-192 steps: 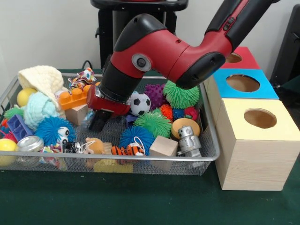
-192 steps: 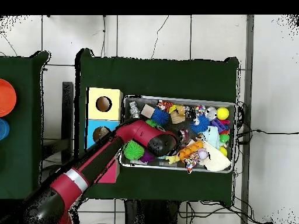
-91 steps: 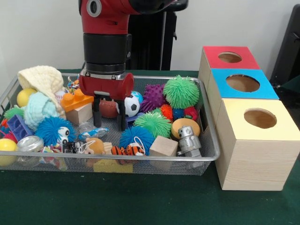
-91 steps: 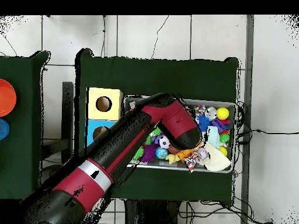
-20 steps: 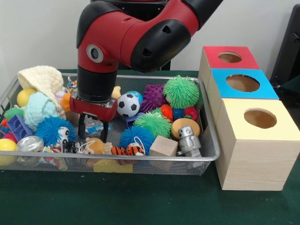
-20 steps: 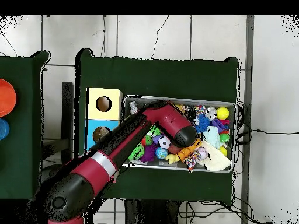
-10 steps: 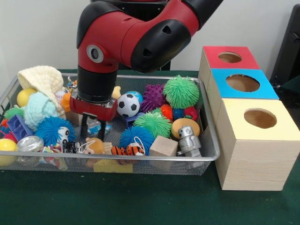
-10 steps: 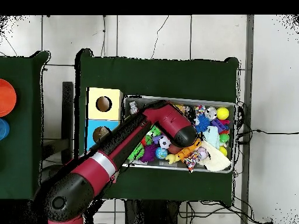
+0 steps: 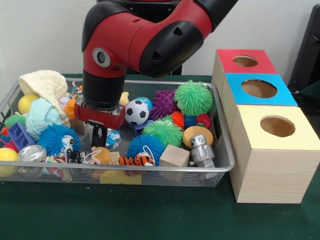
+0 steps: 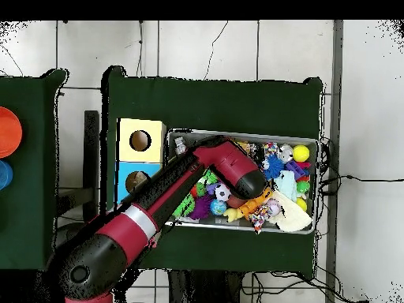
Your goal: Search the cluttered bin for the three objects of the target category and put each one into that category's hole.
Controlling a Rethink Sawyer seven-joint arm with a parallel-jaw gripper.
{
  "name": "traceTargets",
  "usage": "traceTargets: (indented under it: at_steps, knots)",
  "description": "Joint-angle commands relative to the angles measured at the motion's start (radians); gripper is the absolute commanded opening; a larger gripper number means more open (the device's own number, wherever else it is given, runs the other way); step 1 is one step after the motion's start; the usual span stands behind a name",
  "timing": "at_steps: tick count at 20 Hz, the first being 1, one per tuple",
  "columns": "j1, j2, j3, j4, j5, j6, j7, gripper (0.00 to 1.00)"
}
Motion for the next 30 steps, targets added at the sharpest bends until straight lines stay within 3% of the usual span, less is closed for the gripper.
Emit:
traceTargets:
  at_steps: [1,5,8,11,15,16,18,24,30]
  knots:
    - [-0.028,0.0,0.096,-0.083,0.034,-0.037,0.145,0.0]
    - [0.011,-0.021,0.058,-0.016,0.008,-0.082,0.206,0.0]
    - [0.032,-0.042,0.006,0.007,-0.059,-0.201,0.28,0.0]
    - [0.038,-0.042,0.02,0.012,-0.055,-0.19,0.261,0.0]
    - [-0.036,-0.019,0.087,-0.108,-0.037,-0.153,0.13,0.0]
    - [-0.042,-0.022,0.091,-0.113,-0.021,-0.125,0.117,1.0]
    - [-0.037,-0.047,0.115,-0.082,0.051,-0.01,0.06,1.0]
    - [-0.04,-0.06,0.12,-0.069,0.067,-0.009,0.031,1.0]
    - [-0.009,-0.094,0.132,0.031,0.088,-0.031,0.016,1.0]
